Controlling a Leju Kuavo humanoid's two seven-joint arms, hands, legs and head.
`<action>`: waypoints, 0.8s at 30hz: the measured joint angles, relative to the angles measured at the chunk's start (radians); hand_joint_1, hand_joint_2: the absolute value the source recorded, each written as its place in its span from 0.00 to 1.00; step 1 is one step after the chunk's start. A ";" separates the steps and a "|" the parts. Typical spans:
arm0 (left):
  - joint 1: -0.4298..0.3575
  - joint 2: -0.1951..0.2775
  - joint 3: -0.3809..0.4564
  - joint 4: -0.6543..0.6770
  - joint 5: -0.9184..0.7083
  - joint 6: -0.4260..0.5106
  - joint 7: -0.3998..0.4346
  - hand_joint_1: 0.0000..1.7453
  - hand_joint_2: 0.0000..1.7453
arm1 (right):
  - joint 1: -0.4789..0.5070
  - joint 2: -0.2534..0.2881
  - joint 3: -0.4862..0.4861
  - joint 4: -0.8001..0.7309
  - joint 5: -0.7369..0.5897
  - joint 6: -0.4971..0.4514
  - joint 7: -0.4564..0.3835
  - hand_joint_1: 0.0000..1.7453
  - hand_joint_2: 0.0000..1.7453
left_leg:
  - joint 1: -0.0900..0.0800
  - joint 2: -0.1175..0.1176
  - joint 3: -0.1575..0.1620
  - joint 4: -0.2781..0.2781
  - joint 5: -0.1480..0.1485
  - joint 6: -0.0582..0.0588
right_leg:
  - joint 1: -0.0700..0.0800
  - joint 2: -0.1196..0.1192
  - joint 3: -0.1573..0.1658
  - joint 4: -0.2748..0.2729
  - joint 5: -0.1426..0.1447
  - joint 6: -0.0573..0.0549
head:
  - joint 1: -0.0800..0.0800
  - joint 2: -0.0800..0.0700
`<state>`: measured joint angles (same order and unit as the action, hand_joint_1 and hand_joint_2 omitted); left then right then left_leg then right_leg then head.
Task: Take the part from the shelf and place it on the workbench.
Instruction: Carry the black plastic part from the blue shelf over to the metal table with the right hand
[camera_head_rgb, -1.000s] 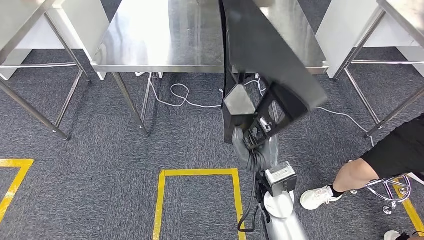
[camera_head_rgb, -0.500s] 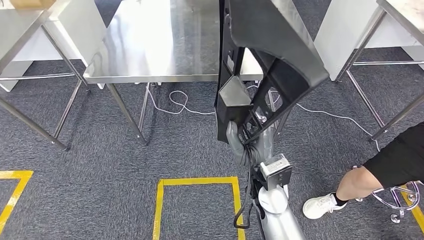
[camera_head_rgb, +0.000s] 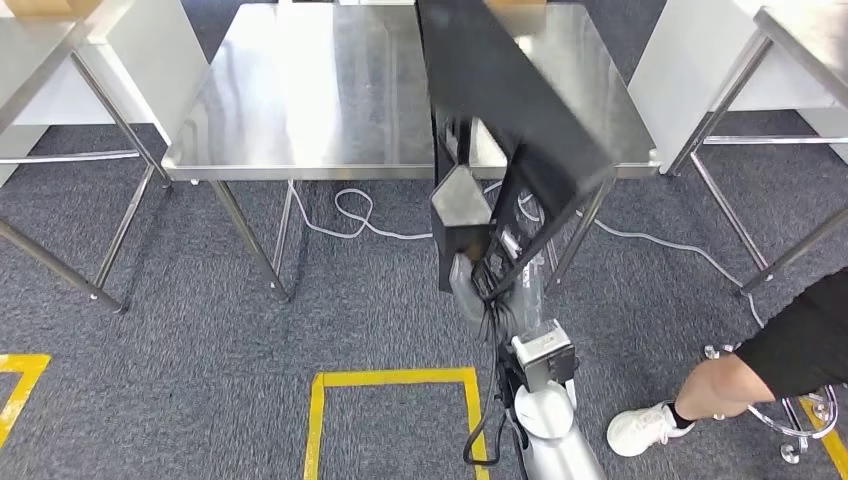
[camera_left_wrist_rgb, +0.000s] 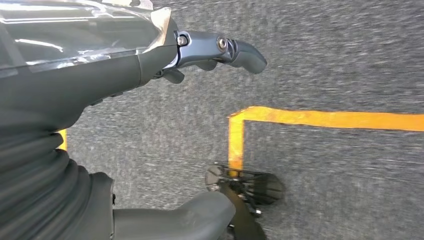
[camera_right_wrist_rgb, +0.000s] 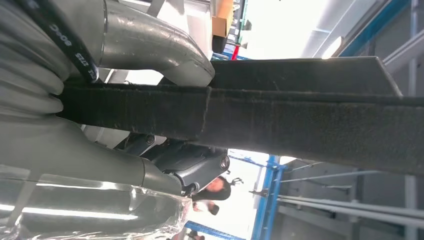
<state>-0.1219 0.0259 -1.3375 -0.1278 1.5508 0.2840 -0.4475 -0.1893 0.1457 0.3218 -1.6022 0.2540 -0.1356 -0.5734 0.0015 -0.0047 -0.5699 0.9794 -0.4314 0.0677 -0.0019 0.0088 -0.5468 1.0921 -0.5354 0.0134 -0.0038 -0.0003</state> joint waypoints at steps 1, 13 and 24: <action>-0.001 0.000 0.000 0.000 0.000 -0.001 0.000 0.00 1.00 | 0.002 -0.002 0.000 -0.001 0.001 -0.002 0.000 1.00 1.00 | -0.001 0.000 0.003 0.000 -0.003 0.002 | -0.001 0.000 -0.037 0.061 -0.021 -0.002 | 0.000 0.000; -0.001 -0.001 -0.002 0.000 -0.009 -0.017 0.002 0.00 1.00 | 0.034 -0.018 -0.005 -0.019 0.013 -0.014 0.005 1.00 1.00 | -0.003 -0.008 0.053 0.031 -0.069 -0.039 | -0.013 -0.005 -0.042 -0.101 0.106 -0.011 | 0.002 0.000; -0.003 -0.002 -0.003 0.000 -0.014 -0.022 0.010 0.00 1.00 | 0.041 -0.015 -0.010 -0.029 0.020 -0.016 0.014 1.00 1.00 | 0.020 0.004 -0.048 0.053 -0.016 -0.066 | -0.018 -0.002 0.031 -0.106 0.049 -0.010 | -0.004 0.000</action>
<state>-0.1245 0.0237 -1.3400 -0.1282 1.5368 0.2625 -0.4379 -0.1478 0.1311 0.3114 -1.6311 0.2736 -0.1514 -0.5594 0.0214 -0.0006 -0.6176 1.0322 -0.4471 0.0018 -0.0196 0.0064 -0.5154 0.9858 -0.4864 0.0033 -0.0080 -0.0003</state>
